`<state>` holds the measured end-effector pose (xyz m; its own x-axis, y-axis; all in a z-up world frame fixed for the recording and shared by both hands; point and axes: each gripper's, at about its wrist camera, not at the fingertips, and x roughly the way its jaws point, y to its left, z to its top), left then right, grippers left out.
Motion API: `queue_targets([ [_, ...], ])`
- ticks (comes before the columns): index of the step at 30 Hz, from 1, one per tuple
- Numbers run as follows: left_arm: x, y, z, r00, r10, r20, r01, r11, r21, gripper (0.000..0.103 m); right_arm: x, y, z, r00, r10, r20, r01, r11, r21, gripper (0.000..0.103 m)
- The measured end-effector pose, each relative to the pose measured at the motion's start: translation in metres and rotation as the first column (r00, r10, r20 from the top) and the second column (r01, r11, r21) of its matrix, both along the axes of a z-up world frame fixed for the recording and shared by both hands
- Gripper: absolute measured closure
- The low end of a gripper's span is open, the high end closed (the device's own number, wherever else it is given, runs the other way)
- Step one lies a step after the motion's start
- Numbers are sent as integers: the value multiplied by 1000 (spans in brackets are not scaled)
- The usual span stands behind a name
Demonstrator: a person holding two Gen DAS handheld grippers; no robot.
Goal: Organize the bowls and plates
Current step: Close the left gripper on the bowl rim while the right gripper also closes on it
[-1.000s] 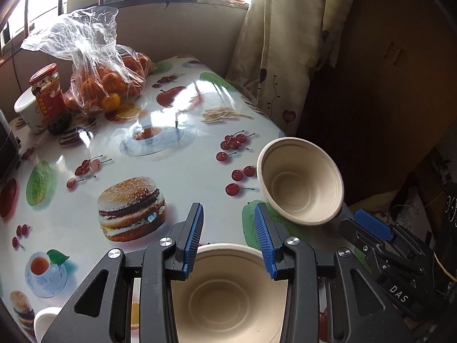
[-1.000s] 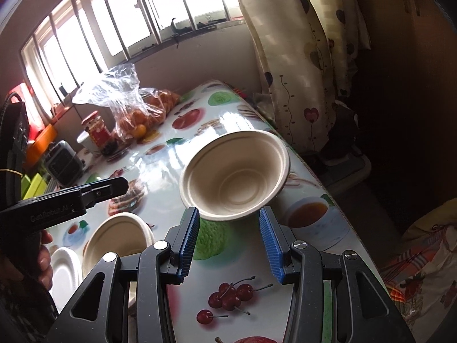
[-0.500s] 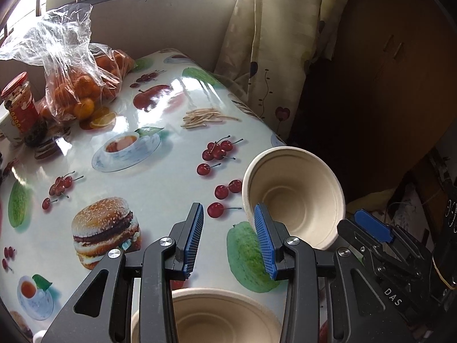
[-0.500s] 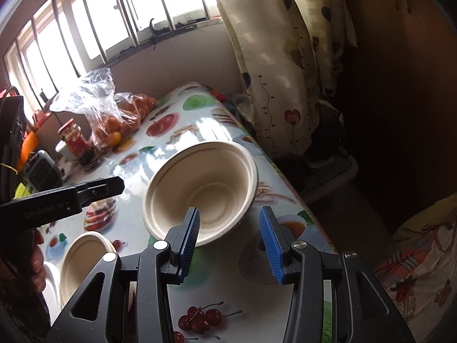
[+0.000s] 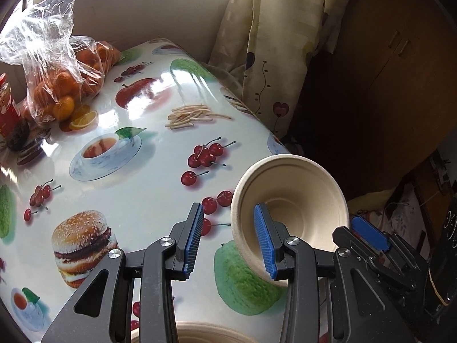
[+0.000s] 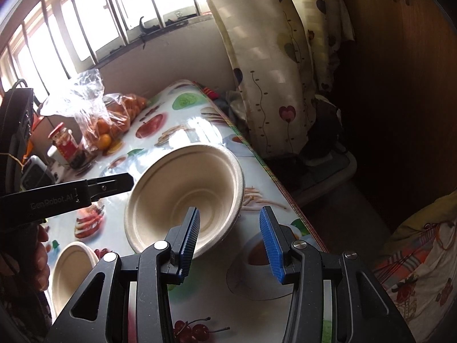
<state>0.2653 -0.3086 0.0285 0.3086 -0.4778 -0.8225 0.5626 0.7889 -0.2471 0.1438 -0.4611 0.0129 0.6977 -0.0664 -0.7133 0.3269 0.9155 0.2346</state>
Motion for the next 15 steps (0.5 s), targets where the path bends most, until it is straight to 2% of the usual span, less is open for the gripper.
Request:
queue_targets([
  [4, 1, -3, -2, 1000, -6, -10, 6, 1000, 0, 65, 1, -3, -2, 1000, 2, 2, -2, 1000, 12, 60],
  [8, 3, -7, -3, 1000, -8, -14, 8, 1000, -2, 72, 2, -5, -3, 1000, 1, 2, -1, 1000, 16, 61],
  [12, 6, -8, -6, 1000, -2, -31, 2, 1000, -3, 74, 2, -6, -4, 1000, 3, 2, -3, 1000, 18, 64],
  [15, 7, -9, -9, 999, -1, -41, 1, 1000, -4, 81, 1, -6, -5, 1000, 3, 5, -3, 1000, 28, 67],
])
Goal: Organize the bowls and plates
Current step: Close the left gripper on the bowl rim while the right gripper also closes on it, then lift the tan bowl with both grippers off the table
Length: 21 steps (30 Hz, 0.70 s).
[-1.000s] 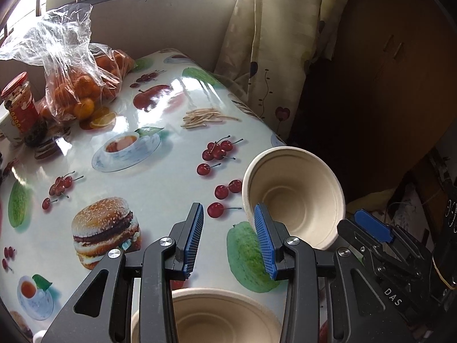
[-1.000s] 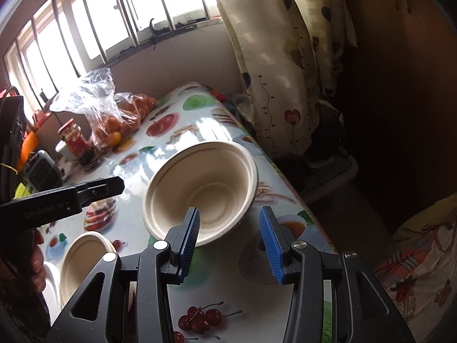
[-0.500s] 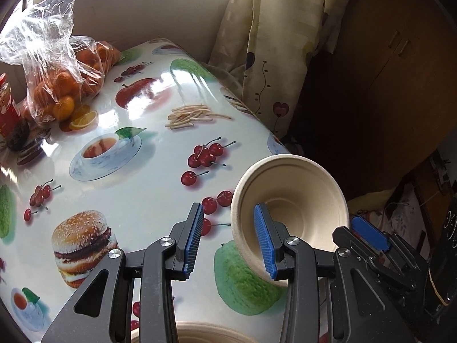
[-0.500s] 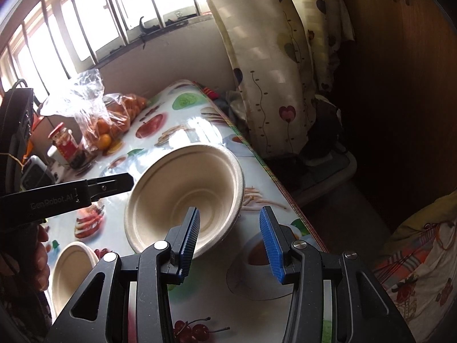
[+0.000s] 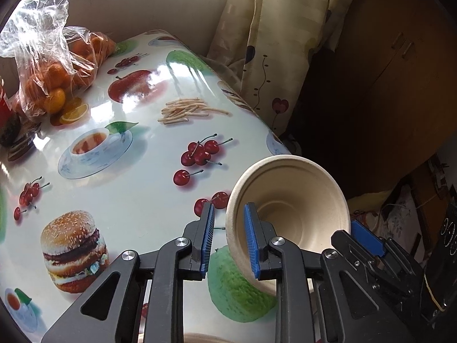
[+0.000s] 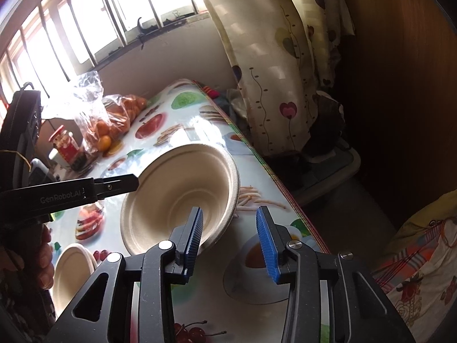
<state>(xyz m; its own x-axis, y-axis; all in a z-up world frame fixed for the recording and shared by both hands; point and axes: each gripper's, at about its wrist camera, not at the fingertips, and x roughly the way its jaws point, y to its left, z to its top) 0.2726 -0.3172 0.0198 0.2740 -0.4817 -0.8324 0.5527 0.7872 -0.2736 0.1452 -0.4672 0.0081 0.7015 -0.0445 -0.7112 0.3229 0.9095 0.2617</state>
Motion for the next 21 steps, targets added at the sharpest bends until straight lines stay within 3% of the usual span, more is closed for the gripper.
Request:
queue_targets([
  [10, 2, -1, -5, 1000, -1, -14, 1, 1000, 1, 90, 0, 2, -2, 1000, 10, 0, -10, 1000, 5, 78],
  [21, 2, -1, -5, 1000, -3, -12, 3, 1000, 0, 91, 0, 4, -2, 1000, 19, 2, -19, 1000, 6, 84],
])
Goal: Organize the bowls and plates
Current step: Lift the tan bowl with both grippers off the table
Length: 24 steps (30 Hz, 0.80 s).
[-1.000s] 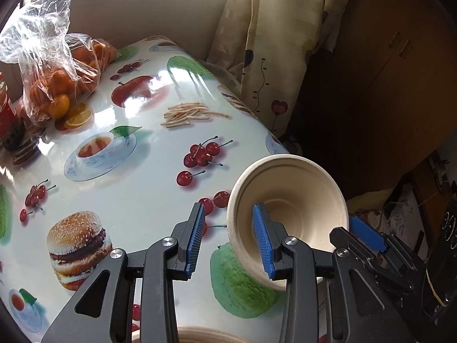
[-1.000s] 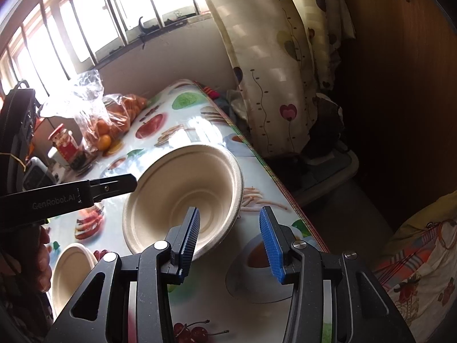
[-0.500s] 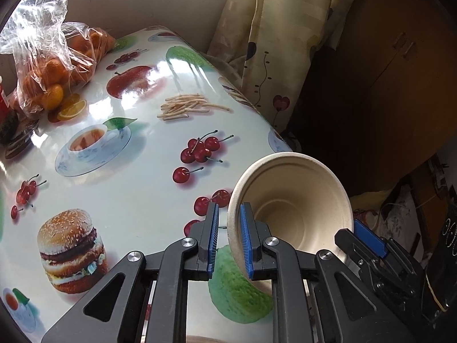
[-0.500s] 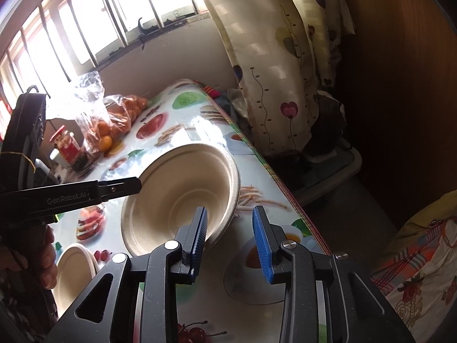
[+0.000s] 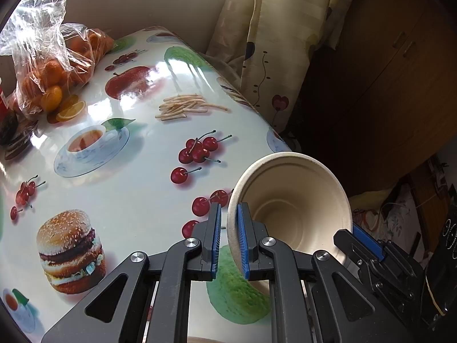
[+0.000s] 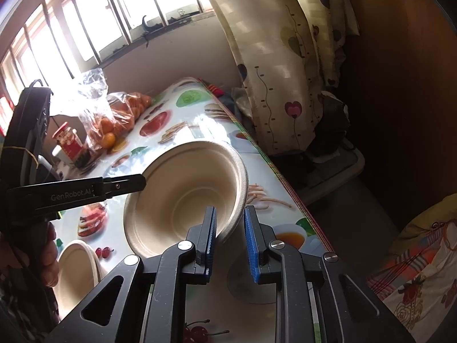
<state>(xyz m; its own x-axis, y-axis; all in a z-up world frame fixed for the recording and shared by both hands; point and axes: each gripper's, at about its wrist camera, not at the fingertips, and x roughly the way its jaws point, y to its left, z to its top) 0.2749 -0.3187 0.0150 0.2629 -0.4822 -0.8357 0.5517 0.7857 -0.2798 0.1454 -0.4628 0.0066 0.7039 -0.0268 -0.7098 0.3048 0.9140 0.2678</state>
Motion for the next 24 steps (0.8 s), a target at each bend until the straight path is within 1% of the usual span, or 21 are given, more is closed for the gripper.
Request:
queue_targets([
  [5, -1, -1, 0, 1000, -4, 6, 4, 1000, 0, 91, 0, 0, 0, 1000, 2, 0, -2, 1000, -1, 86],
  [24, -4, -2, 2, 1000, -6, 15, 6, 1000, -2, 91, 0, 0, 0, 1000, 0, 3, 0, 1000, 1, 86],
])
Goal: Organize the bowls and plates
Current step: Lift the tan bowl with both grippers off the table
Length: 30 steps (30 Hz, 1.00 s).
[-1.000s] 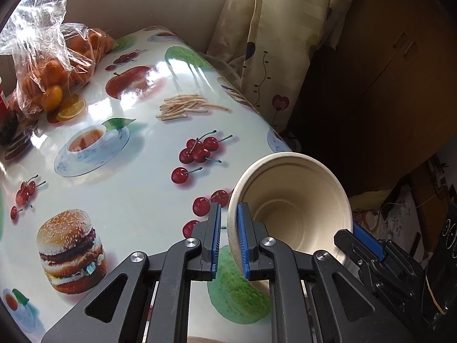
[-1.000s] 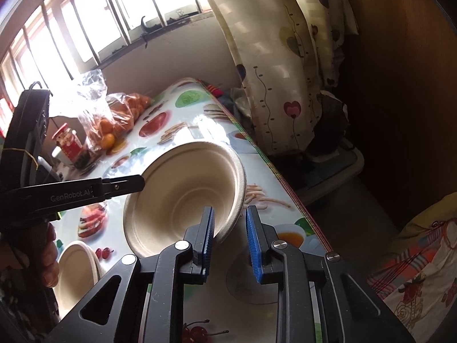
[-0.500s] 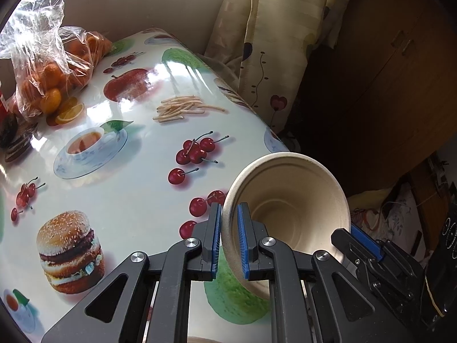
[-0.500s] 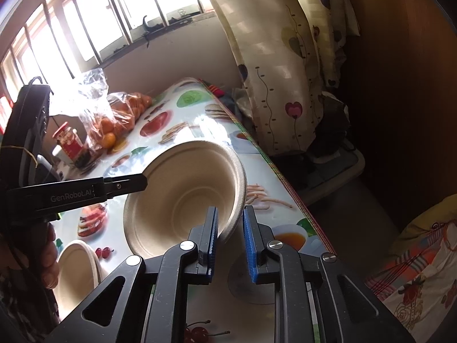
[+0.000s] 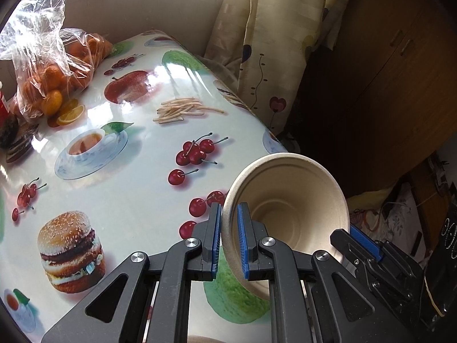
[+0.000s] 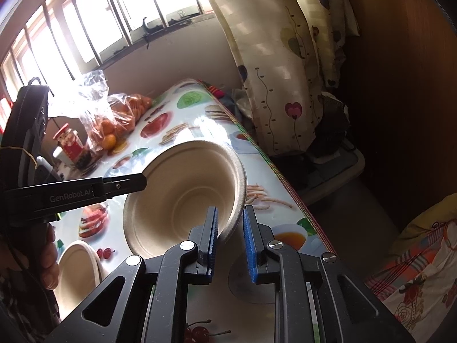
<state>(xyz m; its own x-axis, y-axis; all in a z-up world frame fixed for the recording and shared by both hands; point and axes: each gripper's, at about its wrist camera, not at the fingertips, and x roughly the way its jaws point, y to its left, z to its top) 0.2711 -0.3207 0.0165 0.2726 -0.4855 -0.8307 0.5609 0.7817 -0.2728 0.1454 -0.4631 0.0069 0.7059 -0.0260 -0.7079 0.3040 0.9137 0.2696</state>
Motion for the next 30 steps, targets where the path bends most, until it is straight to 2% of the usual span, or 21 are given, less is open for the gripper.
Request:
queue_targets([
  [30, -27, 40, 36, 998, 32, 61, -29, 998, -53, 91, -24, 28, 33, 996, 38, 76, -36, 999, -28, 86],
])
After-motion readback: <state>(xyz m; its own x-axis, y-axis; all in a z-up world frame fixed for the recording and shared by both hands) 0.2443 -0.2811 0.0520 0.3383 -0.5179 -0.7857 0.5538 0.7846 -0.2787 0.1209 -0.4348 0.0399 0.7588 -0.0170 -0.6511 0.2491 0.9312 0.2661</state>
